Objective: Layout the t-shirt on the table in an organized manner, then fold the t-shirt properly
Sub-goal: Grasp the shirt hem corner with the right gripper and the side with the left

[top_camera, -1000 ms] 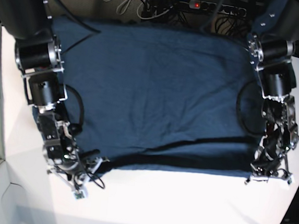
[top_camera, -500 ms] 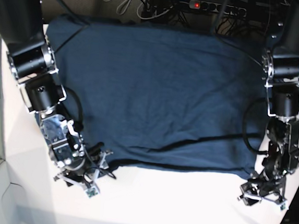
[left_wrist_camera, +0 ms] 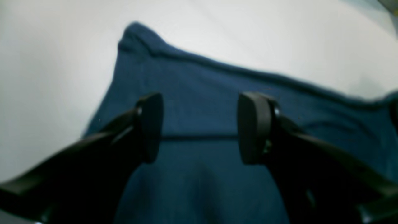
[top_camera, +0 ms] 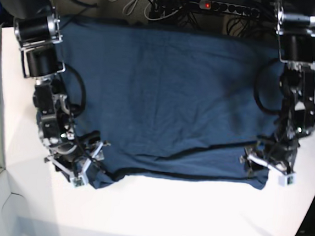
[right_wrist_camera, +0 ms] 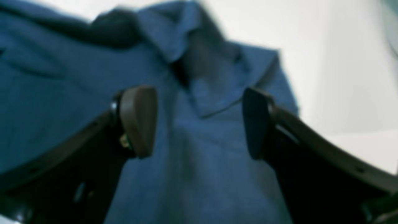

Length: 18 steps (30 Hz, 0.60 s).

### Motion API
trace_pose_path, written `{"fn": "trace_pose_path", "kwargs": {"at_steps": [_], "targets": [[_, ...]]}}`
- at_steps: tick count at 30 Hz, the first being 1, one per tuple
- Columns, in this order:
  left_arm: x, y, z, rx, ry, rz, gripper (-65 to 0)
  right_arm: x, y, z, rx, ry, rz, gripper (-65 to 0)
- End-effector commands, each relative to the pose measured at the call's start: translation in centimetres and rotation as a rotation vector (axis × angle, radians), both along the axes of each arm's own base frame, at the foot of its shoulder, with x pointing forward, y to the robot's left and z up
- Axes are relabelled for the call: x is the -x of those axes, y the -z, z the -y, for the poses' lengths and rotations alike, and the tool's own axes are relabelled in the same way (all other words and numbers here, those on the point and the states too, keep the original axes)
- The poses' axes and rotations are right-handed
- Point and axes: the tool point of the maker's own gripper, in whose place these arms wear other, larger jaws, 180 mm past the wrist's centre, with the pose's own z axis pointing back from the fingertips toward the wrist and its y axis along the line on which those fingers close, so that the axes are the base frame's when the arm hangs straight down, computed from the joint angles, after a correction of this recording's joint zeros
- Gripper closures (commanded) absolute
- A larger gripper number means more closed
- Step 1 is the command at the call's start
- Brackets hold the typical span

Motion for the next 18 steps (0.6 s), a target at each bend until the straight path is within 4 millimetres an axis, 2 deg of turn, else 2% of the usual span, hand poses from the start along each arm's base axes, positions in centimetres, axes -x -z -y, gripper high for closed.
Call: {"fn": "trace_pose_path", "kwargs": {"at_steps": [1,5,7,11,14,18], "targets": [[0.1,-0.5,0.2,-0.004,0.003,0.023,-36.5,-1.6,-2.5,0.4,-0.003,-0.001,0.076,-39.0],[3.4,3.9,0.3,0.009,-0.006,-0.087,-35.4,-1.4,-1.5,-0.2,-0.015,-0.001,0.051,-32.4],[4.6,5.7,0.0,0.015,-0.019,-0.136,-29.8,-1.5,-1.0,-0.1,-0.015,0.007,0.033,-26.1],[5.8,7.4,-0.4,0.018,-0.032,-0.184,-18.8,-1.9,-0.4,0.0,-0.019,0.02,0.009,-9.7],[6.2,8.3,-0.8,0.019,-0.041,-0.211,-12.7,-2.7,-0.5,-0.5,-0.038,0.019,0.025,0.0],[6.9,9.9,-1.5,0.021,-0.061,-0.257,-4.3,-2.7,0.9,-0.5,-0.054,0.028,0.014,0.0]]}}
